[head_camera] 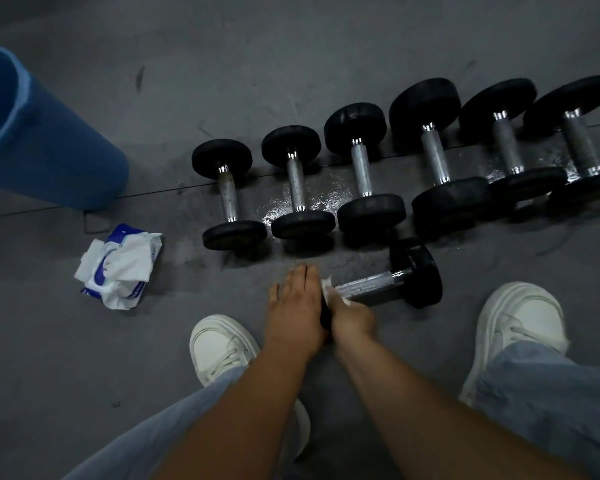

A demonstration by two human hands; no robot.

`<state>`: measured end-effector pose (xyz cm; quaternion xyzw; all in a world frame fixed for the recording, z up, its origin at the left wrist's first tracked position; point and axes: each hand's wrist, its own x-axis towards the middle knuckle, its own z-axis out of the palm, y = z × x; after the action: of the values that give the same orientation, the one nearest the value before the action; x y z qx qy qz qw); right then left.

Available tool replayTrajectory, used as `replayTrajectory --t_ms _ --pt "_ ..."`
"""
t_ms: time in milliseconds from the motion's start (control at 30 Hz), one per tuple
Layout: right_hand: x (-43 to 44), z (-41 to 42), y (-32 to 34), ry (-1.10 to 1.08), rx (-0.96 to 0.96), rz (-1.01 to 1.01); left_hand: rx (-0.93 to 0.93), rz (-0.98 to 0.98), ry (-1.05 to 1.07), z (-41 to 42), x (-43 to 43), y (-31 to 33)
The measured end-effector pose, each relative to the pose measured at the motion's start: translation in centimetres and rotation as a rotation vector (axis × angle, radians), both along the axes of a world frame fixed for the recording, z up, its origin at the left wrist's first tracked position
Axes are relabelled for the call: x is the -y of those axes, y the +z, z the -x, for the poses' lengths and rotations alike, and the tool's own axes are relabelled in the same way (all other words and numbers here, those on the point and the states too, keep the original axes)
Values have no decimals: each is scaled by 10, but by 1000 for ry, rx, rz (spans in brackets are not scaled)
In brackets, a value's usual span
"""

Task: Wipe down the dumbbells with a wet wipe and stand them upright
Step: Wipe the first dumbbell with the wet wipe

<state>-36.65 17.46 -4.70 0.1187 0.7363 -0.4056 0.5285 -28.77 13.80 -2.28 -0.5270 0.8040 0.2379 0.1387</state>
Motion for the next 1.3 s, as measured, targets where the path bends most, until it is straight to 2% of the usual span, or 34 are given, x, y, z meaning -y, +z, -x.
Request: replayTrajectory --t_ms 67,200,233,300,467,600,667,800,867,933,1000,1133,1300 --pt "11 1 3 -34 20 -64 11 -10 -8 0 4 -2" --pt "-17 4 -2 172 -73 -22 13 -25 -19 0 5 2" --pt "-25 4 -5 209 -13 -43 14 -30 -23 -1 5 3" --pt "-27 11 -8 129 92 -112 17 -38 -29 -1 4 3" --pt "3 25 3 157 273 -15 21 -14 -30 0 5 2" --pt "-6 31 3 -15 441 43 29 -27 -24 0 8 2" --pt "-7 28 -8 -43 398 29 12 -11 -17 0 7 1" --pt "-1 16 -16 79 190 -52 -2 8 -9 -1 2 0" --pt "10 9 -14 -13 148 -29 3 8 -15 0 2 1" --pt "19 7 -9 -78 224 1 8 7 -18 0 2 1" --pt "14 10 -7 -50 273 59 6 3 -14 0 2 2" --pt "2 9 -9 -33 283 79 -3 18 -10 0 1 2" --pt "11 6 -8 -117 337 90 3 -9 -12 0 2 2"
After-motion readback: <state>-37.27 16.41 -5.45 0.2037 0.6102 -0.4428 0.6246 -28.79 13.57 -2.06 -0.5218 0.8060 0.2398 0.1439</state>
